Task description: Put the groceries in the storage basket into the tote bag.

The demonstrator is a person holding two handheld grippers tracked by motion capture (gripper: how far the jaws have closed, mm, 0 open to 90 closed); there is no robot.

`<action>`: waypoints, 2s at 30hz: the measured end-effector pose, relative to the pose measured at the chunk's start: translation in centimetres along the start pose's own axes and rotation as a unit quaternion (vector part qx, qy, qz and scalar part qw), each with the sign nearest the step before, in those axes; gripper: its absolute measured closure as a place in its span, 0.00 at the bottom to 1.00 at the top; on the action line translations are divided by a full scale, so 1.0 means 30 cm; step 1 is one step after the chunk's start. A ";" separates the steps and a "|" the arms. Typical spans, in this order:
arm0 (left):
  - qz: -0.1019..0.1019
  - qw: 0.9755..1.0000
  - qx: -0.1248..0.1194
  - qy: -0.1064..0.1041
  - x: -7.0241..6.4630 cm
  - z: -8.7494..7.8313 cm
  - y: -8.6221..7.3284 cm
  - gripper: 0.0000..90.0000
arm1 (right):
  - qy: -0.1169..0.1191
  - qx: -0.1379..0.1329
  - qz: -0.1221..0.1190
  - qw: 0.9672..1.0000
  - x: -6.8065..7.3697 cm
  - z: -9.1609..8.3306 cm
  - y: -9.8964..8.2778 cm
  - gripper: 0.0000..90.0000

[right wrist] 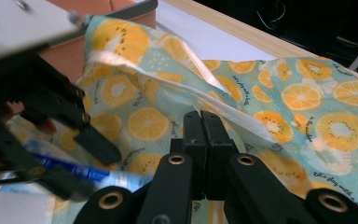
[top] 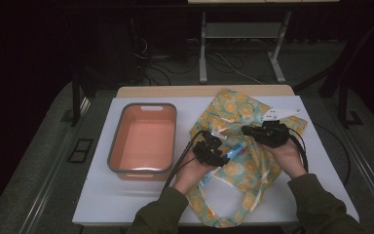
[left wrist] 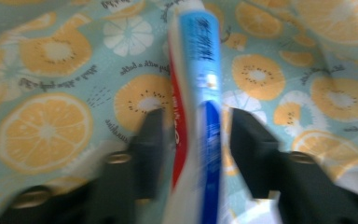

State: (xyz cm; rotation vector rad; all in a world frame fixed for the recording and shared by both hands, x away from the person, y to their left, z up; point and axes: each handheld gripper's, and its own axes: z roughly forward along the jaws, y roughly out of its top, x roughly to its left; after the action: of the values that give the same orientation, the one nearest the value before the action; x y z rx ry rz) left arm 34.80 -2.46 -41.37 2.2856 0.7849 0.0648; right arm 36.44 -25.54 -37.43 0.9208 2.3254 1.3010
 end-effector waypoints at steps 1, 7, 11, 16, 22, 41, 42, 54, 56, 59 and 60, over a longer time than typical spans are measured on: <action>-0.002 1.000 0.000 -0.004 -0.006 -0.012 -0.005 0.49 | 0.000 0.000 0.001 1.000 0.000 -0.001 0.000 1.00; 0.009 1.000 -0.013 -0.003 -0.043 -0.067 -0.059 0.39 | -0.001 0.002 0.003 1.000 0.000 0.001 -0.002 1.00; 0.020 1.000 -0.016 -0.011 -0.080 -0.097 -0.096 0.37 | -0.001 0.000 0.002 1.000 0.001 -0.004 -0.001 1.00; 0.028 0.999 -0.013 -0.023 -0.111 -0.123 -0.155 0.36 | -0.001 0.000 0.001 1.000 -0.001 -0.006 -0.003 1.00; 0.038 0.999 0.000 -0.028 -0.133 -0.132 -0.212 0.34 | -0.001 0.001 0.001 1.000 0.000 -0.005 -0.003 1.00; 0.041 0.999 -0.003 -0.002 -0.114 -0.124 -0.227 0.84 | -0.001 0.006 -0.002 1.000 0.006 0.004 -0.006 1.00; 0.042 0.999 0.000 0.007 -0.114 -0.123 -0.225 0.87 | -0.001 0.006 -0.002 1.000 0.007 0.004 -0.005 1.00; 0.036 0.999 -0.004 0.032 -0.103 -0.063 -0.143 0.99 | 0.001 0.006 -0.002 1.000 0.006 0.006 -0.005 1.00; 0.031 0.999 -0.011 0.033 -0.096 -0.050 -0.123 0.99 | 0.001 0.006 -0.002 1.000 0.007 0.006 -0.005 1.00; 0.025 0.999 -0.019 0.038 -0.078 -0.023 -0.084 0.99 | 0.002 0.005 -0.002 1.000 0.006 0.005 -0.005 1.00; 0.023 0.999 -0.022 0.040 -0.073 -0.017 -0.077 0.99 | 0.002 0.005 0.000 1.000 0.006 0.004 -0.006 1.00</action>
State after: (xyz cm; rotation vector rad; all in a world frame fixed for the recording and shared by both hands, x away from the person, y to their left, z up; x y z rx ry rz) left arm 31.69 -2.06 -42.11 2.2706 0.7635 0.1931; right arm 36.32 -25.40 -37.64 0.9215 2.3368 1.2927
